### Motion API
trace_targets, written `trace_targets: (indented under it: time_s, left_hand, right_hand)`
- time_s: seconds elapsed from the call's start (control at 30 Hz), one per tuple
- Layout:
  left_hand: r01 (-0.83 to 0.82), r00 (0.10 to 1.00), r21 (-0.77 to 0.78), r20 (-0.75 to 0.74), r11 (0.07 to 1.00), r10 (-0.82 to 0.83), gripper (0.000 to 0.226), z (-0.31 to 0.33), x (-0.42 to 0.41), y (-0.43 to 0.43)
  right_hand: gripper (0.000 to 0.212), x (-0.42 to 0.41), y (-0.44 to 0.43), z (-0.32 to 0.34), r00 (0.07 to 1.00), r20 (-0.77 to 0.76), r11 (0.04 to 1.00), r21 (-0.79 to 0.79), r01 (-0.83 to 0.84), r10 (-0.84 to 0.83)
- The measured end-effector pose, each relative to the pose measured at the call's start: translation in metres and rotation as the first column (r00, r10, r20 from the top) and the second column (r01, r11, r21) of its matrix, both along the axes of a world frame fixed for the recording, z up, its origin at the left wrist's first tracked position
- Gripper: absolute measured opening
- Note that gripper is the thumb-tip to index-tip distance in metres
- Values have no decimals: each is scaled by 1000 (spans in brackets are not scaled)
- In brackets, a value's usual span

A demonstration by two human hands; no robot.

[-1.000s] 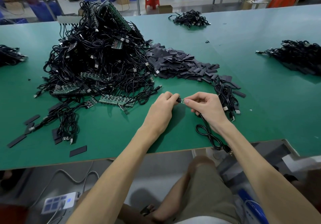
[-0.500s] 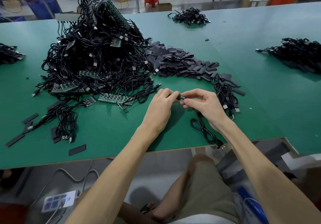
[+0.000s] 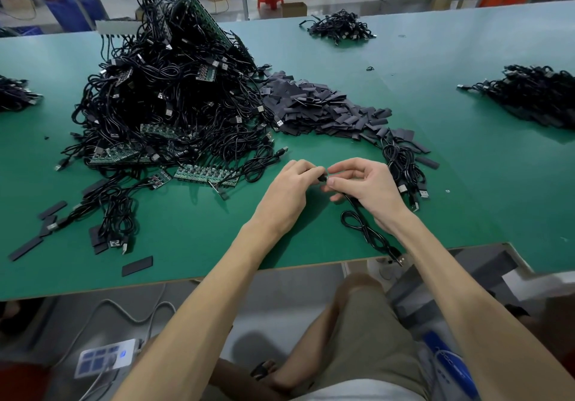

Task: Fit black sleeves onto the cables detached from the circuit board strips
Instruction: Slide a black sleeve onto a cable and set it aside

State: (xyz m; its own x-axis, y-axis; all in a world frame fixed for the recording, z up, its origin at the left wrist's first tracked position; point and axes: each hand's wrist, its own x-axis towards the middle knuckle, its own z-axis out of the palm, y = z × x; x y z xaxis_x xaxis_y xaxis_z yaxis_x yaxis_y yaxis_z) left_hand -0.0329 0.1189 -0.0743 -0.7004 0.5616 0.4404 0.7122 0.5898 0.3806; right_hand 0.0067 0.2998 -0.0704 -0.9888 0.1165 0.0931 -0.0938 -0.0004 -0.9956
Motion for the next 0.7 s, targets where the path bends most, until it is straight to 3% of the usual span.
trace_targets:
  time_s: [0.53,0.7]
  left_hand:
    - [-27,997,25,74,999,25,39,4,4,0]
    - [-20,1000,31,23,999,19,40,7,6,0]
  right_hand:
    - [19,-2,-2,-1,1000,23,998,58,-7,6]
    - [20,-2,1,-1,1000,15,999,42,-9,8]
